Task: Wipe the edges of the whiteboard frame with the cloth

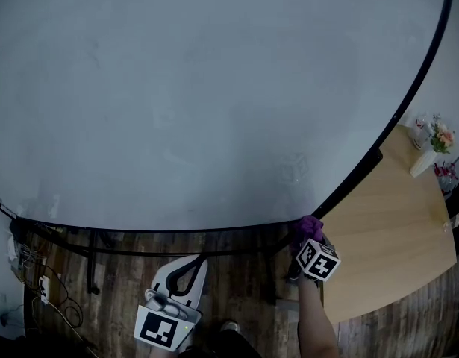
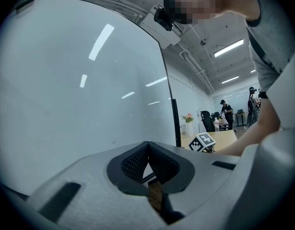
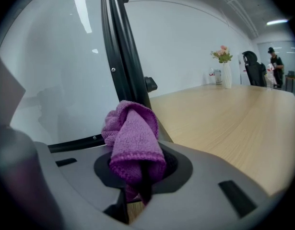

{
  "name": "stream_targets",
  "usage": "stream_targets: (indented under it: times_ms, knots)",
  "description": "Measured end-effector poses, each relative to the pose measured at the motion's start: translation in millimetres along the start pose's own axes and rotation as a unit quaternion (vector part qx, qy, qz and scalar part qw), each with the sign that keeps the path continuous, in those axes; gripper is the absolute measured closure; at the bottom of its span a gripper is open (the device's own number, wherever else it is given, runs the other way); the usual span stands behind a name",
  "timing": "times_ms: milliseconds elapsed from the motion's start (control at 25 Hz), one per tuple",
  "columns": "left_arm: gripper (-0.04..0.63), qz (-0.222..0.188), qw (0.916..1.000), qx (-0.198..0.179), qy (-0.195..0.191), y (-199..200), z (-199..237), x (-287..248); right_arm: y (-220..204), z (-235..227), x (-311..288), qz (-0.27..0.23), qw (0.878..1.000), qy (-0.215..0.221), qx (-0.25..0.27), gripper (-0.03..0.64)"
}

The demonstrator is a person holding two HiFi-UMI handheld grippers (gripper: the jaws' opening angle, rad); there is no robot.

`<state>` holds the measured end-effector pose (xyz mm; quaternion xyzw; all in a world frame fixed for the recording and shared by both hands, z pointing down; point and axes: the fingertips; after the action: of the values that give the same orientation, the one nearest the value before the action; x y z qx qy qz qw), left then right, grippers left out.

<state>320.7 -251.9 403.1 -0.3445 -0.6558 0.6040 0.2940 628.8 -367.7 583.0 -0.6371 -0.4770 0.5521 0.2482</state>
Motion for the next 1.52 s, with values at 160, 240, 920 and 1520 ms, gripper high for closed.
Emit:
stream_targets:
  times_ms: [160, 240, 920, 1520]
  knots:
    - [0.578, 0.000, 1.0000, -0.005, 0.001, 3, -1, 13, 3, 5, 10, -0.011, 1.000, 0.006, 0.002, 0.538]
    - [0.578, -0.001, 1.0000, -0.005, 0.002, 6, 0, 20, 4, 10, 19, -0.018, 1.000, 0.012, 0.008, 0.538]
    - [0.578, -0.023, 0.9986, -0.034, 0.035, 36, 9, 127, -13, 104, 162, -0.059, 0.988, 0.116, 0.085, 0.538]
    - [0.578, -0.044, 0.9957, -0.020, 0.079, 62, 9, 248, -33, 194, 312, -0.094, 0.963, 0.219, 0.128, 0.537]
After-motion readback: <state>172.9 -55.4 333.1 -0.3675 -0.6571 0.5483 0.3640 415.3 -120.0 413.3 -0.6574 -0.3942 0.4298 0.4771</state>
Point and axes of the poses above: the fingertips, and each gripper's own axes: x backward along the fingers, z to its left, y out of its top, and after that the axes turned 3 degrees about -x, right-handed
